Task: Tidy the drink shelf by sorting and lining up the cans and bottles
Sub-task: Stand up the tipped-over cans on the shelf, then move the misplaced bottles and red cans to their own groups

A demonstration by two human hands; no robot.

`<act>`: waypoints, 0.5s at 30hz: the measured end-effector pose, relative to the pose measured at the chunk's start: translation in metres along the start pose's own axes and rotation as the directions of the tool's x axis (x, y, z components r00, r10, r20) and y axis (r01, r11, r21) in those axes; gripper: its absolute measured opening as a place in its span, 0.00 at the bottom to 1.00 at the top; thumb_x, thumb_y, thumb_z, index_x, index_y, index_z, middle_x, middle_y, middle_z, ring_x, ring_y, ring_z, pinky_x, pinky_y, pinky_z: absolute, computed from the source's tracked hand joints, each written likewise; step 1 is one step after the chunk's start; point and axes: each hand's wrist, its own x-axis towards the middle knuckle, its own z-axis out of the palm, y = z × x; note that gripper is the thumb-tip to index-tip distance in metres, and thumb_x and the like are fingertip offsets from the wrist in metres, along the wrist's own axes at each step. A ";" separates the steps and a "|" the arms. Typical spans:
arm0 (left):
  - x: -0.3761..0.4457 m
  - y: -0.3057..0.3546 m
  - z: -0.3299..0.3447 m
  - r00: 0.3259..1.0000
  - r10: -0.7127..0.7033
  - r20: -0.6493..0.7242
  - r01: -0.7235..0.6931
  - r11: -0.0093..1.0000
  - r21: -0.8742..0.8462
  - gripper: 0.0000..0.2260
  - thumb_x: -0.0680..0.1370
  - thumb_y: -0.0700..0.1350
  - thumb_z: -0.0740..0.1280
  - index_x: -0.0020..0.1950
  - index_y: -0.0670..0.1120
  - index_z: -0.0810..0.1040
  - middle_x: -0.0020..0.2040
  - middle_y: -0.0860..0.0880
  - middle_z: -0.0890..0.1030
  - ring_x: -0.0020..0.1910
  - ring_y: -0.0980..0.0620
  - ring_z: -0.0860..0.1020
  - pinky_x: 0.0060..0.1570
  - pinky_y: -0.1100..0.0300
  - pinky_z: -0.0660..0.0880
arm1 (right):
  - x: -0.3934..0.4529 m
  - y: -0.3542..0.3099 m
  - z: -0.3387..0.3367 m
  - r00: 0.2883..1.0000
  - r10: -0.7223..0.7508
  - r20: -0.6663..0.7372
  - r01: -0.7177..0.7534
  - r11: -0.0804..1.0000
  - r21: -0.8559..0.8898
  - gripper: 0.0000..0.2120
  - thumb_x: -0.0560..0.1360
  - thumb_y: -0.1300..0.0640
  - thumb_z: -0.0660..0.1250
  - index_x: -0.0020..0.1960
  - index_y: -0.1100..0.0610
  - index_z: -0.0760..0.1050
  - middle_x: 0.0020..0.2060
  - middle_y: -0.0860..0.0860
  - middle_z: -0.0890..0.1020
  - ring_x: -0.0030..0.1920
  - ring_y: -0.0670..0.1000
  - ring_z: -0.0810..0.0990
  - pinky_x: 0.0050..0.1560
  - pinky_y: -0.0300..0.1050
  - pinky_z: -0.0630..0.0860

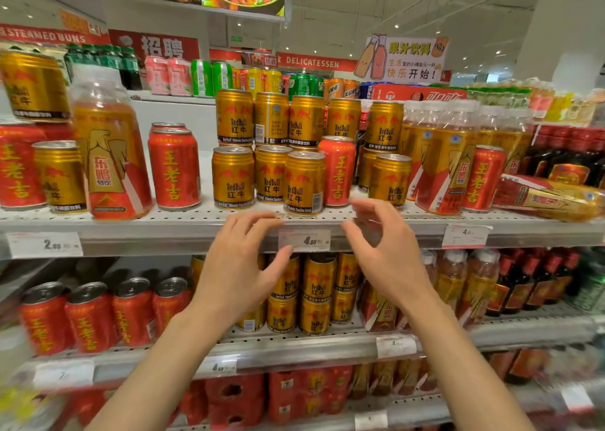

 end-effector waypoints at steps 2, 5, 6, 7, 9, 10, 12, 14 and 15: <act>-0.014 -0.001 0.000 1.000 0.003 0.011 -0.003 0.997 -0.074 0.19 0.78 0.56 0.67 0.64 0.47 0.80 0.69 0.52 0.76 0.73 0.53 0.69 0.74 0.55 0.66 | -0.022 0.003 -0.002 0.998 0.055 0.005 -0.055 0.998 0.027 0.19 0.79 0.50 0.69 0.69 0.45 0.71 0.59 0.41 0.79 0.60 0.41 0.78 0.60 0.42 0.76; -0.038 0.001 0.002 0.998 -0.060 -0.029 0.054 0.985 -0.161 0.16 0.78 0.51 0.69 0.63 0.47 0.80 0.67 0.53 0.77 0.72 0.53 0.71 0.73 0.62 0.64 | -0.055 0.016 -0.003 0.973 0.219 0.077 -0.226 0.970 0.086 0.19 0.79 0.52 0.69 0.69 0.47 0.71 0.52 0.42 0.81 0.51 0.37 0.79 0.51 0.32 0.77; -0.047 0.003 0.003 0.993 -0.117 -0.030 0.108 0.973 -0.204 0.15 0.78 0.50 0.69 0.63 0.48 0.80 0.64 0.54 0.79 0.68 0.55 0.74 0.69 0.64 0.68 | -0.066 0.023 -0.003 0.959 0.264 0.104 -0.274 0.957 0.093 0.18 0.79 0.53 0.69 0.69 0.48 0.72 0.50 0.43 0.82 0.49 0.38 0.80 0.49 0.31 0.77; -0.057 0.005 0.006 0.982 -0.186 -0.016 0.176 0.950 -0.257 0.13 0.79 0.49 0.70 0.63 0.49 0.79 0.60 0.56 0.80 0.62 0.58 0.77 0.63 0.64 0.72 | -0.077 0.031 -0.002 0.945 0.301 0.124 -0.313 0.946 0.089 0.18 0.79 0.53 0.69 0.68 0.48 0.72 0.48 0.44 0.82 0.47 0.40 0.80 0.48 0.33 0.78; -0.074 0.010 0.018 0.948 -0.315 0.050 0.312 0.882 -0.354 0.12 0.79 0.47 0.71 0.62 0.51 0.79 0.54 0.57 0.82 0.54 0.58 0.80 0.52 0.64 0.77 | -0.095 0.048 -0.002 0.919 0.366 0.150 -0.379 0.922 0.076 0.17 0.79 0.52 0.69 0.67 0.49 0.73 0.46 0.47 0.83 0.45 0.43 0.81 0.48 0.39 0.80; -0.082 0.013 0.024 0.924 -0.371 0.092 0.376 0.840 -0.391 0.11 0.78 0.47 0.71 0.61 0.52 0.79 0.51 0.58 0.82 0.51 0.58 0.81 0.49 0.65 0.77 | -0.104 0.057 -0.004 0.907 0.393 0.154 -0.406 0.911 0.068 0.16 0.79 0.51 0.69 0.66 0.48 0.74 0.46 0.47 0.83 0.45 0.43 0.82 0.49 0.42 0.82; -0.096 0.016 0.033 0.878 -0.449 0.163 0.472 0.761 -0.446 0.09 0.78 0.46 0.71 0.58 0.53 0.80 0.48 0.57 0.83 0.48 0.58 0.81 0.47 0.66 0.77 | -0.114 0.069 -0.006 0.886 0.436 0.158 -0.448 0.893 0.047 0.14 0.79 0.49 0.69 0.64 0.45 0.75 0.45 0.46 0.84 0.45 0.43 0.82 0.49 0.47 0.82; -0.104 0.025 0.046 0.849 -0.483 0.214 0.524 0.720 -0.455 0.07 0.78 0.47 0.71 0.55 0.55 0.80 0.47 0.58 0.83 0.48 0.57 0.81 0.47 0.67 0.76 | -0.121 0.085 -0.013 0.868 0.469 0.164 -0.479 0.877 0.029 0.13 0.78 0.48 0.69 0.63 0.44 0.75 0.44 0.45 0.84 0.46 0.43 0.83 0.50 0.49 0.82; -0.106 0.030 0.052 0.838 -0.493 0.232 0.542 0.707 -0.454 0.06 0.78 0.47 0.71 0.55 0.56 0.80 0.47 0.60 0.83 0.49 0.58 0.81 0.47 0.69 0.75 | -0.123 0.092 -0.017 0.862 0.479 0.166 -0.490 0.871 0.027 0.13 0.78 0.49 0.69 0.62 0.45 0.76 0.44 0.45 0.84 0.46 0.44 0.83 0.51 0.49 0.82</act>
